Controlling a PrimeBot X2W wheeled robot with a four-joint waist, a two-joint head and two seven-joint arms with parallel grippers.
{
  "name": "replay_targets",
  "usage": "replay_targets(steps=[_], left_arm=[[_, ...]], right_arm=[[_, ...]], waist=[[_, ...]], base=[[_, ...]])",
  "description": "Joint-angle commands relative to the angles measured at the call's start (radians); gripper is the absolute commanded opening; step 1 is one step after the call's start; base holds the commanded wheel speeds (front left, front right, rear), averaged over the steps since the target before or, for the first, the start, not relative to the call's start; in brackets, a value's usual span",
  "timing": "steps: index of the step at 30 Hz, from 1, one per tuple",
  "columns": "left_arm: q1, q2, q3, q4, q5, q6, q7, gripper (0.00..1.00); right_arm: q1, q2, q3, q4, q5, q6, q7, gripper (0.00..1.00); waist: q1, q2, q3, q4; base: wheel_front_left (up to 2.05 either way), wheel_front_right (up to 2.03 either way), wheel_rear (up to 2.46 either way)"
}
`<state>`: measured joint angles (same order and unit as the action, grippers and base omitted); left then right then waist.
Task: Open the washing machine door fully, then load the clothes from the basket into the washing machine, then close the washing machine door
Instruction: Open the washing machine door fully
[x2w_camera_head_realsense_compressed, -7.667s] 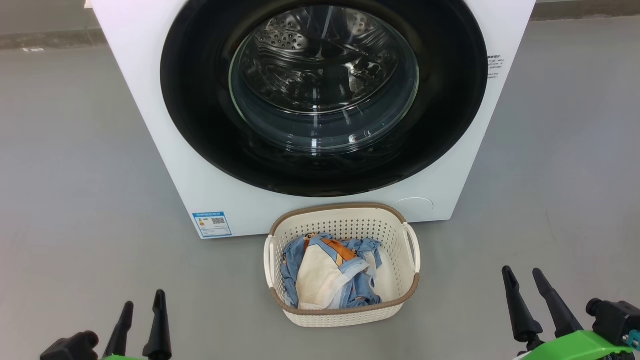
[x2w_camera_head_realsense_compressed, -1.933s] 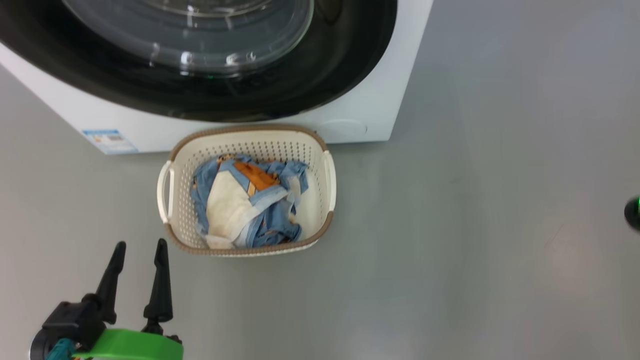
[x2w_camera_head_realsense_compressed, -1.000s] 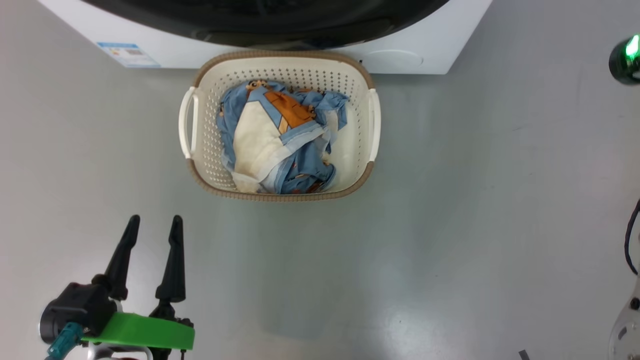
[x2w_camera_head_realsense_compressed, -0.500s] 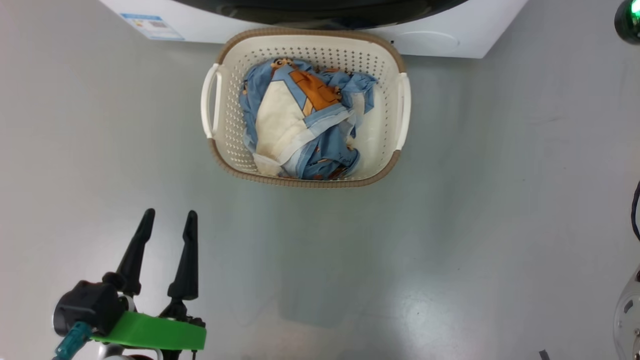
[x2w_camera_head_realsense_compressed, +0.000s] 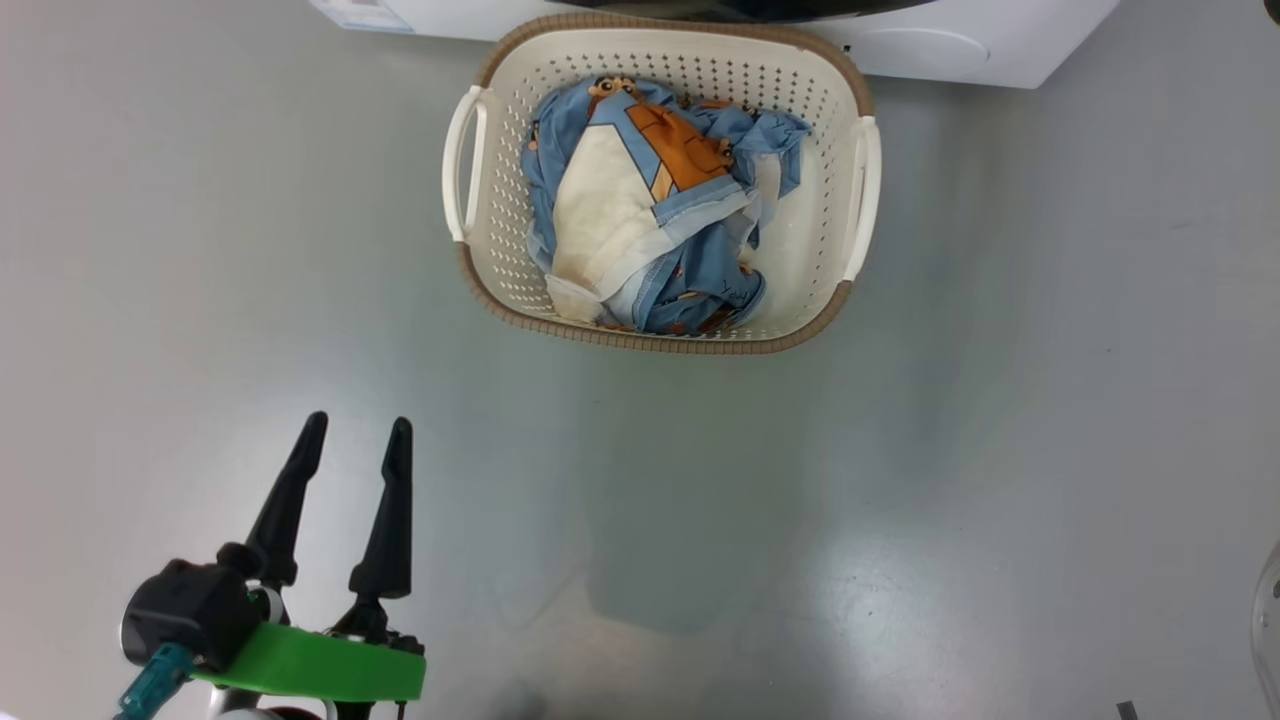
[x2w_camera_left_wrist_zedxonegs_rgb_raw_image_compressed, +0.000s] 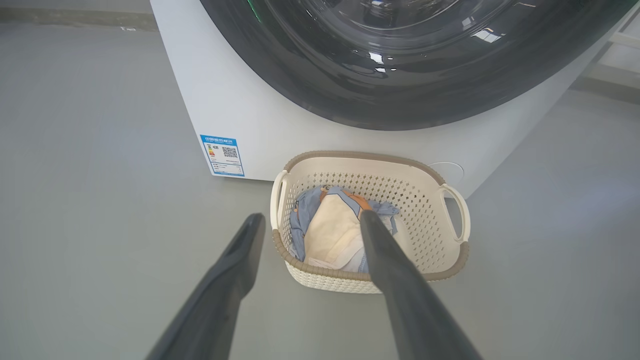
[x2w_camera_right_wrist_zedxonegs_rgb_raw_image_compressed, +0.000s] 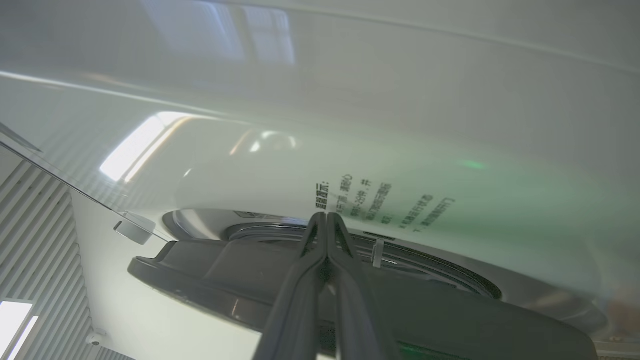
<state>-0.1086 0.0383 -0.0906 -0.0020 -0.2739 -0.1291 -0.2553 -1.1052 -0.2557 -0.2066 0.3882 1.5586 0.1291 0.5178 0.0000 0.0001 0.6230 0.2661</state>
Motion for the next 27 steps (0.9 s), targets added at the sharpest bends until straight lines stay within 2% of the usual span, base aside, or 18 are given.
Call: replay_targets(steps=[1, 27], left_arm=[[-0.006, 0.013, 0.03, -0.028, -0.007, -0.002, -0.006, 1.0], [-0.027, 0.012, 0.015, -0.025, -0.068, -0.002, -0.006, 1.0]], right_arm=[[-0.015, 0.007, 0.015, -0.025, -0.01, 0.002, 0.005, 0.0], [-0.056, -0.012, 0.086, -0.027, -0.009, 0.002, 0.019, 0.0]], waist=[[0.0, -0.0001, 0.007, 0.007], [0.0, -0.0001, 0.025, 0.046]], base=[[0.0, 0.0, 0.0], [0.0, 0.0, 0.0]])
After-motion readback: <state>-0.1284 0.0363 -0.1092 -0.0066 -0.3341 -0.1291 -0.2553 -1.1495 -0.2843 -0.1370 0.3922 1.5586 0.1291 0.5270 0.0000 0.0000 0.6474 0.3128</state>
